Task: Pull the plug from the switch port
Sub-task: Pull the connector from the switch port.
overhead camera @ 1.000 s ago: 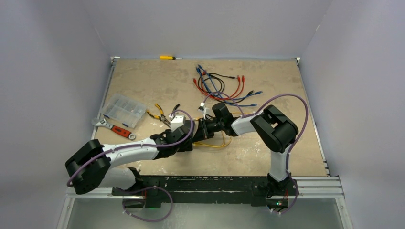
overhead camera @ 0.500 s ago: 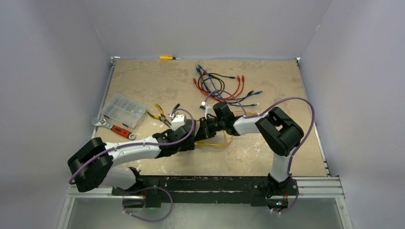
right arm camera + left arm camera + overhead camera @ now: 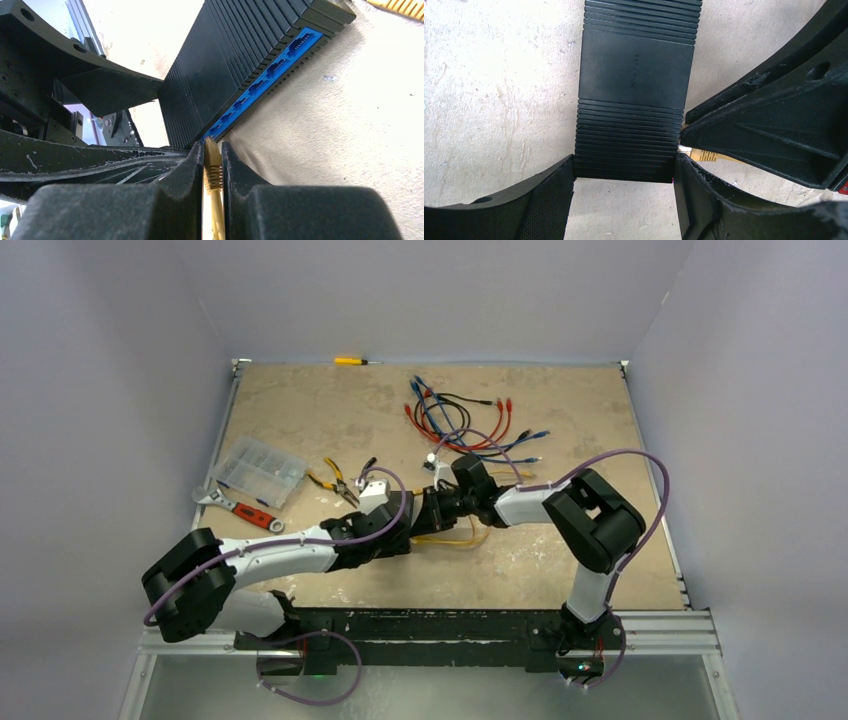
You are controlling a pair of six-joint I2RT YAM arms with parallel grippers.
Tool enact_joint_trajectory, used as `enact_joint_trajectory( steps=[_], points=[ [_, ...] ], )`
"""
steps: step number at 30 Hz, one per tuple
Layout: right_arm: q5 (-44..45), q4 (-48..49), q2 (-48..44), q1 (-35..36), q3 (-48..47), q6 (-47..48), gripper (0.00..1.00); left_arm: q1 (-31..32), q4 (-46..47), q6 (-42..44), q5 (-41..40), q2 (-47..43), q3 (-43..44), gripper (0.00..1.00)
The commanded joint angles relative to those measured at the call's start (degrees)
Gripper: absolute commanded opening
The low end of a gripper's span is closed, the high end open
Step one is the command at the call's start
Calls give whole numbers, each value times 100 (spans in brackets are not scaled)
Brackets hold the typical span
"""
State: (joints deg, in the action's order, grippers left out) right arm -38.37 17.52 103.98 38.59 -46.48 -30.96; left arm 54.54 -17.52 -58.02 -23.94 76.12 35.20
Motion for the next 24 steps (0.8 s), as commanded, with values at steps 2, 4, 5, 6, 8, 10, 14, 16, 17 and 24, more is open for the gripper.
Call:
enact_joint_trajectory(
  steps=[2,4,5,6,8,10,14,16,17,24],
  points=[
    [-423,-118,-460,-207,253,-71,0,-150,-1833,-46,-1101,105,-204,0],
    [-508,-73,-491,-247,313,-75,0,-152,-1898,-111,-1147,49,-206,0],
    [-546,-58,-505,-274,349,-77,0,-154,-1938,-149,-1181,37,-204,0],
    [-576,-45,-522,-293,375,-77,0,-153,-1973,-196,-1213,36,-214,0],
    [-656,-41,-547,-361,421,-57,0,-154,-2033,-266,-1250,47,-207,0],
    [-686,-81,-586,-440,454,-19,0,-155,-2058,-280,-1253,54,-199,0],
    [-689,-144,-634,-536,480,56,0,-155,-1877,-53,-1129,42,-189,0],
    [-660,-161,-633,-531,426,81,0,-155,-1620,227,-938,51,-198,0],
    [-639,-160,-648,-536,394,77,0,-150,-1540,306,-868,59,-198,0],
    [-280,-262,-638,-530,33,86,0,-104,-785,1031,-240,25,-254,0]
  ],
)
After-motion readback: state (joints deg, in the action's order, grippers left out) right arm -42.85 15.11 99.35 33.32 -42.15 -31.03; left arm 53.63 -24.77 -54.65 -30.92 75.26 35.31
